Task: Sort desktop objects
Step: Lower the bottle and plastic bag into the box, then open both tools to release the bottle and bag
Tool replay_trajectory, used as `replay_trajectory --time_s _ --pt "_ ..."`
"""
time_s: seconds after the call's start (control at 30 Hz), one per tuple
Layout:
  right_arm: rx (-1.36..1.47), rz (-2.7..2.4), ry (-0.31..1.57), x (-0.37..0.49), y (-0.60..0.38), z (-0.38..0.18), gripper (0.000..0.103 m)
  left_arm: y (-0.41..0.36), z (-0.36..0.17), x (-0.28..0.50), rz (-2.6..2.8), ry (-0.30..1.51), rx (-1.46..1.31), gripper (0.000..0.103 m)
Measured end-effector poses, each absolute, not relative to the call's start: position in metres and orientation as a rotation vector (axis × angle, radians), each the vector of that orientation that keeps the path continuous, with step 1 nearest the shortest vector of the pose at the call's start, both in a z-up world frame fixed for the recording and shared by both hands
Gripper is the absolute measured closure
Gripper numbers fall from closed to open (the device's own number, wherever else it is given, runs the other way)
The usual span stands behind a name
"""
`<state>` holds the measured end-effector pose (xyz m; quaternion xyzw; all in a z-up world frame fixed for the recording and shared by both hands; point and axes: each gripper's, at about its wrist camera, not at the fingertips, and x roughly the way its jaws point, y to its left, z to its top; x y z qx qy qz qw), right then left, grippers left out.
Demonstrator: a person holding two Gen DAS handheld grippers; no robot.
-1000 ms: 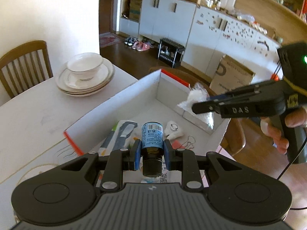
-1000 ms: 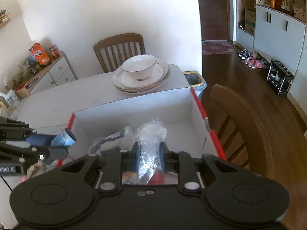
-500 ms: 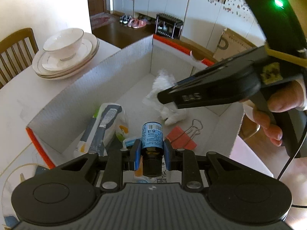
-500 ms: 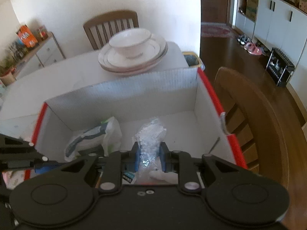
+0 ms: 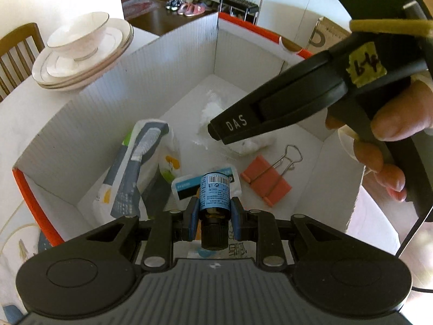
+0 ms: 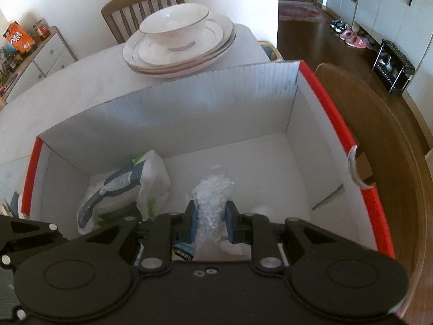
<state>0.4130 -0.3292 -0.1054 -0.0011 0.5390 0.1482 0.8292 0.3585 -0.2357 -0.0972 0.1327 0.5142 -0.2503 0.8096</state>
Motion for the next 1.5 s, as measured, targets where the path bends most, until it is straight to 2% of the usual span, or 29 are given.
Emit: replay_trajectory --time_s 0.27,0.53,0.6,0.93,1.03,1.1,1.23,1.33,1.4,1.47,1.5 --pt "0.006 0.297 1.184 0.413 -0.33 -0.117 0.079 -0.235 -0.105 0.364 -0.538 1.154 0.277 0.08" --pt "0.035 0.292 1.181 0.413 -0.335 -0.114 0.072 -0.234 -0.1 0.362 -0.555 1.14 0.257 0.08" --pt "0.041 0.291 1.176 0.411 -0.338 -0.112 0.066 -0.233 -0.096 0.359 -0.561 1.124 0.249 0.08" --pt "0.05 0.326 1.131 0.395 -0.347 -0.091 0.056 -0.227 -0.074 0.339 -0.557 1.049 0.212 0.08" --pt "0.053 0.341 1.113 0.387 -0.35 -0.084 0.05 -0.221 -0.064 0.33 -0.551 1.013 0.194 0.08" --pt "0.043 0.341 1.094 0.382 -0.351 -0.078 0.042 -0.216 -0.057 0.323 -0.547 0.994 0.175 0.08" --pt "0.037 0.362 1.057 0.371 -0.352 -0.065 0.038 -0.209 -0.046 0.318 -0.522 0.935 0.16 0.079" --pt "0.035 0.377 1.028 0.361 -0.353 -0.057 0.032 -0.201 -0.04 0.315 -0.513 0.906 0.145 0.072" --pt "0.033 0.388 1.013 0.357 -0.352 -0.052 0.031 -0.194 -0.034 0.31 -0.51 0.884 0.128 0.047" --pt "0.038 0.395 0.998 0.352 -0.351 -0.048 0.028 -0.188 -0.028 0.301 -0.505 0.857 0.124 0.034" --pt "0.044 0.401 0.99 0.349 -0.351 -0.046 0.028 -0.185 -0.026 0.296 -0.506 0.839 0.126 0.034"
